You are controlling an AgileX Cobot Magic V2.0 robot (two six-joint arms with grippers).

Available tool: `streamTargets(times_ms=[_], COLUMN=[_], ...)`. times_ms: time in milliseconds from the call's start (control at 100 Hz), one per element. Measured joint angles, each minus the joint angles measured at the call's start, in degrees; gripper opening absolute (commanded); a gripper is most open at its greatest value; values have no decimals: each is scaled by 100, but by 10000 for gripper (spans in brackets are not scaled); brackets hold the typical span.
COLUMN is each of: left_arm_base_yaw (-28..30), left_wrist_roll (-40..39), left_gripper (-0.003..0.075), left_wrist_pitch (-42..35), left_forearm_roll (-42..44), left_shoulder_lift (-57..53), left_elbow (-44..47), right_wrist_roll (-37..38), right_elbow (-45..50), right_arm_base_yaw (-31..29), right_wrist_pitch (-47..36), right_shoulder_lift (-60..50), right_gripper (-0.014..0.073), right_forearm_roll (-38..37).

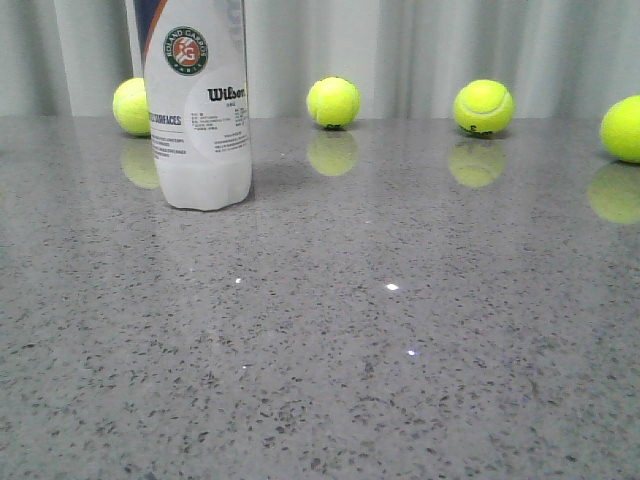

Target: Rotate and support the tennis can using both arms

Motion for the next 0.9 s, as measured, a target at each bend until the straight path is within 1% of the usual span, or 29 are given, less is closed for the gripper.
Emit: streamTargets(times_ms=[140, 900], left_arm_base_yaw=[0, 0], left_wrist_roll=[0, 0], left_gripper=[-18, -19], left_wrist_pitch=[0, 0], left_forearm_roll=[0, 0], left_shoulder_lift=[0, 0], left_elbow=[0, 0], right_wrist_roll=[0, 0], right_elbow=[0, 0], right_arm_base_yaw=[0, 0], right_wrist_pitch=[108, 106], right_shoulder_lift=[0, 0], right_gripper=[-60, -60], right_forearm_roll=[-3, -13])
